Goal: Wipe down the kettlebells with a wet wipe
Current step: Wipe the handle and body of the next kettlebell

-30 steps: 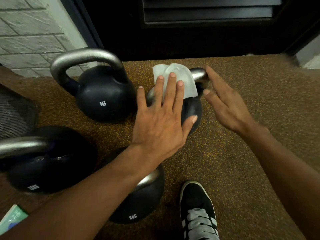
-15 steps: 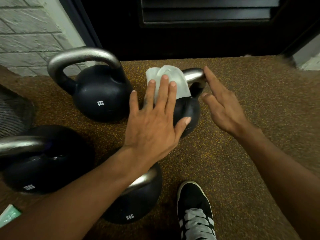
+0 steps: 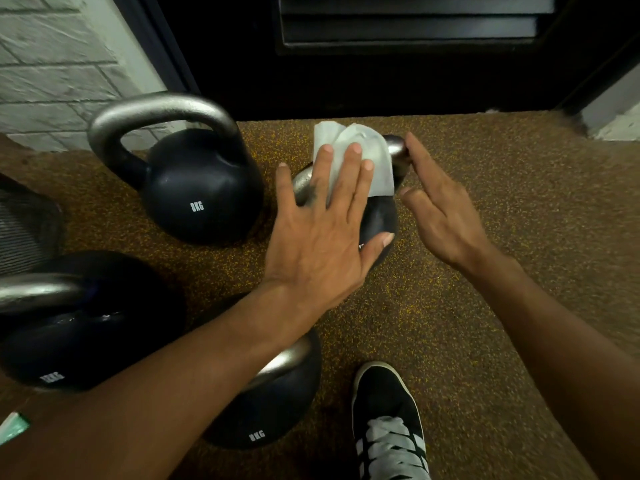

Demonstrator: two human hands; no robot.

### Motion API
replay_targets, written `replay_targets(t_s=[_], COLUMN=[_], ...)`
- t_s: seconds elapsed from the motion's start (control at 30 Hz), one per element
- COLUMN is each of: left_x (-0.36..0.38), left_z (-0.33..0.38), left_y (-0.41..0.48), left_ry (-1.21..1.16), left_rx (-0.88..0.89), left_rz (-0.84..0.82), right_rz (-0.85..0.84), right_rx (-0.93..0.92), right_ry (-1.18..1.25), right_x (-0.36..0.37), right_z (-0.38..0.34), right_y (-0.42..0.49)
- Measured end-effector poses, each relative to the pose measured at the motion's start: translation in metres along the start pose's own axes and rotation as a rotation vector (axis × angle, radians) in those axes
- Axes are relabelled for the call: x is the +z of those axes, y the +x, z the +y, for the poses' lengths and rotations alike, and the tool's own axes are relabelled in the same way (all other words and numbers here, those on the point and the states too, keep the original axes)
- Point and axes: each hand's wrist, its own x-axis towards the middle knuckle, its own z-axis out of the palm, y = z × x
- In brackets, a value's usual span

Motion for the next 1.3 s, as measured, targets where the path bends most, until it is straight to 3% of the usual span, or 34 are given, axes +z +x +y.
replay_targets(t_s=[0.2,0.33,0.4,0.5,0.53,0.63,0.73,0.97,1.3], left_x=[-0.005,-0.017,-0.027,-0.033,-0.031,-0.018,-0.010,0.021,0.016], left_z=[-0.005,-0.023,-0.035,-0.067,-0.076,-0.092,-0.102,-0.099,-0.114], left_y=[0.005,0.004,0.025,0.058,0.064,0.080,0.094,0.104,0.096], left_ry=[0.006,-0.211,-0.470,-1.160,-1.295,-1.445,-1.610,-1.767,-1.809], left_rx=[0.048,0.083,0.005,-0.184,-0.185,-0.141,-0.146,-0.163,-0.093], left_rz=[-0.014,0.024,-0.011,-0.377,-0.418,-0.458,-0.622,-0.966,-0.795], right_rz=[-0.003,-0.002,-0.006,-0.022,-0.026,-0.031,-0.031,-0.023,-0.032], right_rx=[0.010,0.022,0.022,0.018,0.018,0.025,0.030,0.008,0.012], right_ry=[0.003,0.013,0.007,0.002,0.002,0.015,0.028,0.053,0.052], right_x=[0.000,0.000,-0.001,-0.003,-0.002,-0.002,-0.004,-0.004,-0.006], right_z=[-0.002,-0.003,-0.003,-0.003,-0.003,-0.002,-0.003,-0.003,-0.002], right_y=[0.001,0.000,0.000,-0.001,-0.002,-0.001,0.000,0.001,0.000])
